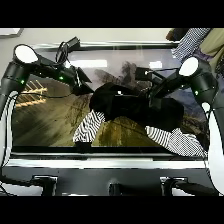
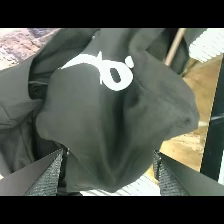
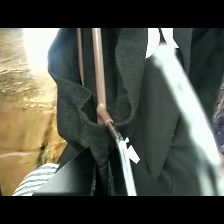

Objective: Fold the clothes and pants, and hang the long-sleeved shirts on hangers.

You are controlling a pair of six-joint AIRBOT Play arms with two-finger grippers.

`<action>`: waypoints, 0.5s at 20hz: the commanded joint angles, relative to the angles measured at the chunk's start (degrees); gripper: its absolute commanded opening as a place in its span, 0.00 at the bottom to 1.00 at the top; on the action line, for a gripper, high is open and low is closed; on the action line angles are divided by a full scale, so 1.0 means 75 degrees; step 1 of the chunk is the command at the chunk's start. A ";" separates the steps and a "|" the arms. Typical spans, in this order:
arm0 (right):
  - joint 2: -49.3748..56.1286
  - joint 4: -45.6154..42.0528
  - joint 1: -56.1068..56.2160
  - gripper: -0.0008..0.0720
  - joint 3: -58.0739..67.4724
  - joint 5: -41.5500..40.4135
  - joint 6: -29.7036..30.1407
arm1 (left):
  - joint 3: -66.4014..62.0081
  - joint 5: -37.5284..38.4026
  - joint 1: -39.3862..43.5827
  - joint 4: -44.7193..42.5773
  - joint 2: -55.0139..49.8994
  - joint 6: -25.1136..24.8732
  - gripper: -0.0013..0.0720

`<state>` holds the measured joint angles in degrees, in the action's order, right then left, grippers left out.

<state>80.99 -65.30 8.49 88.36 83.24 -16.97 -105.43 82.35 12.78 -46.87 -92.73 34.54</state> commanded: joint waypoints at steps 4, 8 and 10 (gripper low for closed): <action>0.0079 0.0058 0.0006 0.05 0.0009 -0.0227 0.0125 | 0.0612 0.0029 0.0050 0.0087 -0.0096 -0.0580 0.86; 0.0079 0.0315 0.0006 0.05 0.0009 -0.0195 0.0128 | 0.0871 0.0012 0.0265 0.0082 -0.0105 -0.0906 0.82; 0.0073 0.0434 0.0006 0.05 0.0009 -0.0087 0.0125 | 0.0976 -0.0047 0.0350 0.0082 -0.0149 -0.1032 0.82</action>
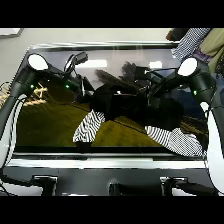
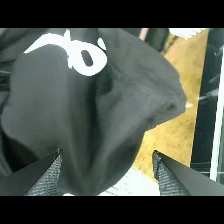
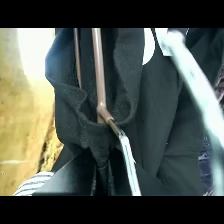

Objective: Fold the clothes and pants, and hang the long-sleeved shirts on hangers.

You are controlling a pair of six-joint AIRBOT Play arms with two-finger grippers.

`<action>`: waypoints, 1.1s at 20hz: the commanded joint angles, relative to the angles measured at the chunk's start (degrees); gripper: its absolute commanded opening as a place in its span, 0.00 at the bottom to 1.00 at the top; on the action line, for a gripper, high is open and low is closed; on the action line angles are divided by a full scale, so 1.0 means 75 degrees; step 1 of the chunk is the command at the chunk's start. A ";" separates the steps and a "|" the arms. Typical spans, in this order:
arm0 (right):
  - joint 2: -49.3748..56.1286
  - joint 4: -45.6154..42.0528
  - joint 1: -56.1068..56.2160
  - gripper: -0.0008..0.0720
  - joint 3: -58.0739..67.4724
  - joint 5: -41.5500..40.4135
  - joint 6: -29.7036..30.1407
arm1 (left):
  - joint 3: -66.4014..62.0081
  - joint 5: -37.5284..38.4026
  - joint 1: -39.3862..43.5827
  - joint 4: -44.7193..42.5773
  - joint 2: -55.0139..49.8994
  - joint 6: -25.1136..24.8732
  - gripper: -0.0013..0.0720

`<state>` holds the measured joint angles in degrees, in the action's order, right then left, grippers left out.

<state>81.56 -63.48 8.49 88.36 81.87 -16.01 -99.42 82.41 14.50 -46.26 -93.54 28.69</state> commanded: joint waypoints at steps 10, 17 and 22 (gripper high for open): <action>-0.0283 0.0425 -0.0009 0.05 0.0012 0.0629 -0.0137 | 0.0152 -0.0254 0.0356 0.0003 -0.0353 -0.0256 0.05; -0.1606 0.0192 -0.1303 0.65 0.0009 0.0679 -0.1903 | 0.0149 -0.0280 0.0300 0.0003 0.0058 -0.0458 0.05; -0.2734 0.0883 -0.3550 0.68 -0.0003 0.0697 -0.2011 | 0.0149 -0.0335 0.0300 0.0003 0.0653 -0.0458 0.05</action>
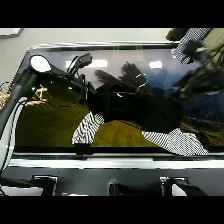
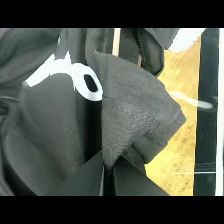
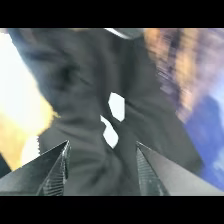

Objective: Fold the clothes and pants, and hang the long-sleeved shirts on hangers.

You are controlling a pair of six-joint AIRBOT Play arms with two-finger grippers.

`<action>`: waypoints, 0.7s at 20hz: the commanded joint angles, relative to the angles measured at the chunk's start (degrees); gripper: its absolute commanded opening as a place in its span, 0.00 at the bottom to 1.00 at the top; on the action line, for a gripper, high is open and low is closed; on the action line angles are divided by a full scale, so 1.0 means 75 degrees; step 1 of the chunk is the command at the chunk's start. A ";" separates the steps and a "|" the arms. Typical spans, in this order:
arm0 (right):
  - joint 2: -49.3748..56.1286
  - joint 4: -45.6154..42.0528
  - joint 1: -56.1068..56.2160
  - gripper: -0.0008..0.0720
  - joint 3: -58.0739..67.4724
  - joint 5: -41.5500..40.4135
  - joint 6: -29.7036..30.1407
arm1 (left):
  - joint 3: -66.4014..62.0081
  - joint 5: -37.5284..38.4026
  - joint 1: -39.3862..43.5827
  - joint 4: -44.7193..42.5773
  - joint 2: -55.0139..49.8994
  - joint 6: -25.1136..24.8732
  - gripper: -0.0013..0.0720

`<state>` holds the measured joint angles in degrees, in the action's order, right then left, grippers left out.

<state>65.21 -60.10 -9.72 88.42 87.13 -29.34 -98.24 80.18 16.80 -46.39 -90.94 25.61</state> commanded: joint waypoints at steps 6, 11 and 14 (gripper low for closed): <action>-0.0781 0.0898 -0.1859 0.78 -0.1119 0.0076 0.0140 | -0.0009 -0.0038 -0.0006 0.0020 0.1282 -0.0044 0.05; -0.0664 0.1658 -0.1859 0.78 -0.2690 -0.0117 0.1110 | -0.0009 -0.0041 0.0003 0.0038 0.1451 -0.0044 0.05; -0.0353 0.2098 -0.1559 0.78 -0.3057 -0.0597 0.1687 | -0.0009 -0.0070 0.0003 0.0052 0.1451 -0.0044 0.05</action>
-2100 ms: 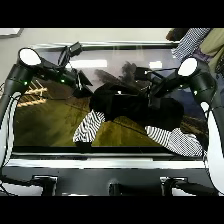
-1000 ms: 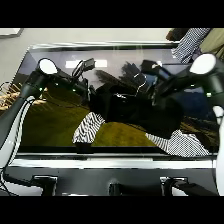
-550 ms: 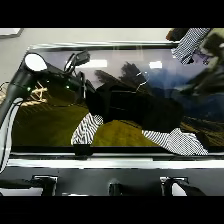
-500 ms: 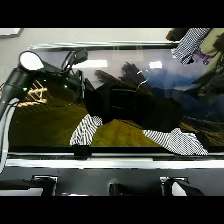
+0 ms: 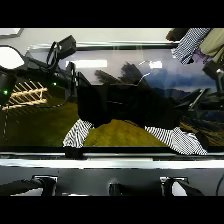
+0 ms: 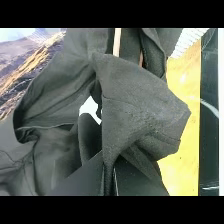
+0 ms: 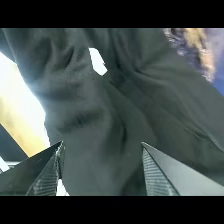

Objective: Fold the clothes and pants, and hang the long-sleeved shirts on hangers.

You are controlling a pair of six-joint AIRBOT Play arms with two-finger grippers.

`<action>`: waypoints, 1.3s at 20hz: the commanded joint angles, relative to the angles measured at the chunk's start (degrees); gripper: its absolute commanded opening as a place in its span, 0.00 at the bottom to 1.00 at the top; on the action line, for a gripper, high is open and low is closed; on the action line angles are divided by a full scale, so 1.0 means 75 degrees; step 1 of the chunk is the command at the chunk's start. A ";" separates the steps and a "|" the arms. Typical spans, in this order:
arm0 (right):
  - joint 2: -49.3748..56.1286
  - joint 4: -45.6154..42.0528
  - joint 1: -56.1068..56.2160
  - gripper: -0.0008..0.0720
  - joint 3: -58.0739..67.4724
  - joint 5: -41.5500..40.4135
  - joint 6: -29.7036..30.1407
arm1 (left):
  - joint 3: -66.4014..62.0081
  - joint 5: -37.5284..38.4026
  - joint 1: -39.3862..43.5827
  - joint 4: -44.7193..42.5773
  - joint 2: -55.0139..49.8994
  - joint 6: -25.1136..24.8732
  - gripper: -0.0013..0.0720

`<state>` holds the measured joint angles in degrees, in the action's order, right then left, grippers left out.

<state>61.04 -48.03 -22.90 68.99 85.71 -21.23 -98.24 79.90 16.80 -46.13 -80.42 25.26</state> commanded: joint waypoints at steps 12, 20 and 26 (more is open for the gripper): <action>0.1189 0.0574 0.1521 0.33 -0.0463 -0.1250 0.0787 | -0.0009 -0.0029 0.0003 0.0017 0.0047 0.0006 0.05; 0.0297 0.0108 0.1498 0.05 -0.0463 -0.0300 0.0766 | 0.0000 -0.0093 0.0003 0.0012 0.0032 0.0286 0.33; -0.1457 -0.1413 0.1501 0.05 -0.0463 -0.0460 0.0041 | 0.0000 -0.0691 -0.0006 0.0006 0.0032 0.1125 0.47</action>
<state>55.70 -52.45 -11.62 65.49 83.02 -17.91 -98.26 77.12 16.80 -45.95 -80.20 31.40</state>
